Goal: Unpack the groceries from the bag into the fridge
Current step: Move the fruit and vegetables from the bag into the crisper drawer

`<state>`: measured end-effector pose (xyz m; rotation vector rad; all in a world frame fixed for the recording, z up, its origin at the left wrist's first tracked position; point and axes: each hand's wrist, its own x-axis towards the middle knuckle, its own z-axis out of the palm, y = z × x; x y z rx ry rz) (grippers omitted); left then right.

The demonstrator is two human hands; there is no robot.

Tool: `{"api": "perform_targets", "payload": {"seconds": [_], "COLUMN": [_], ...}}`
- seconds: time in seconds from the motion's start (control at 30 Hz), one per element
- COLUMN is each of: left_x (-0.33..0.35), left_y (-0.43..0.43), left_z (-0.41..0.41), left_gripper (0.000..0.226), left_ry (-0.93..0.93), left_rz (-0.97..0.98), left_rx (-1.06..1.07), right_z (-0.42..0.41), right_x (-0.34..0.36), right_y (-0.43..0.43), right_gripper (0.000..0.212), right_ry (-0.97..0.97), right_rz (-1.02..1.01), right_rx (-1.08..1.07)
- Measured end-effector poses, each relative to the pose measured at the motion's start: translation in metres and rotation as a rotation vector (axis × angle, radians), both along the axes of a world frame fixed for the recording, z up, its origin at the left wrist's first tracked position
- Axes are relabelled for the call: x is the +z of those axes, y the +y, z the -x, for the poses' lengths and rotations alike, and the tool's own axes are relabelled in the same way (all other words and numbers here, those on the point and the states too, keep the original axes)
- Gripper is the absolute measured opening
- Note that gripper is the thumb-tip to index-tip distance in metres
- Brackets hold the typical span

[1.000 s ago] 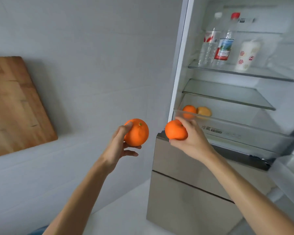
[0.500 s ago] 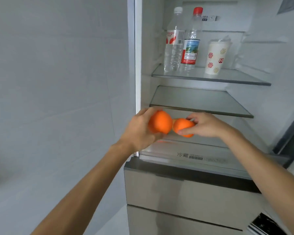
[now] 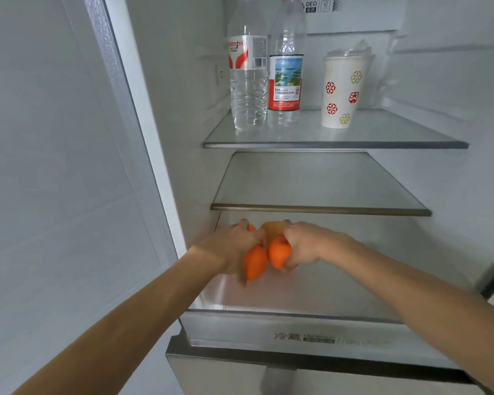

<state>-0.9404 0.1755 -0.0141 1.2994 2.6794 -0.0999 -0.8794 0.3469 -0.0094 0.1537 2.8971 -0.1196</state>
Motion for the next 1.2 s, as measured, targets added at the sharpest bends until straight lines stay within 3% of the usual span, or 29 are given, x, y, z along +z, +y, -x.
{"api": "perform_targets", "payload": {"seconds": [0.1,0.27,0.5,0.67,0.83,1.2], "left_x": [-0.007,-0.007,-0.004,0.002,0.021,0.041], "left_y": [-0.003,0.002,-0.01,-0.024,-0.037,-0.055], "left_z": [0.006,0.008,0.007,0.002,0.0,-0.044], "left_gripper": [0.097,0.099,0.103,0.068,0.04,0.024], "left_ry": [0.044,0.172,0.203,0.138,0.017,-0.054], "left_rz": [0.089,0.14,0.146,0.011,-0.179,-0.424], "left_rx": [0.017,0.017,-0.057,-0.126,-0.21,-0.414], "right_z": [0.003,0.004,-0.005,-0.018,-0.047,-0.172], "right_x": [-0.013,-0.023,-0.011,0.024,0.054,0.074], "right_y": [-0.005,-0.012,-0.013,-0.015,-0.032,-0.103], "right_gripper": [0.074,0.093,0.093,0.055,0.051,0.028], "right_ry": [0.0,0.014,-0.114,-0.054,0.086,0.4], "right_rz": [0.022,-0.008,-0.11,-0.025,0.061,0.103], "right_rx": [0.031,0.01,-0.022,-0.027,-0.127,-0.559]}}
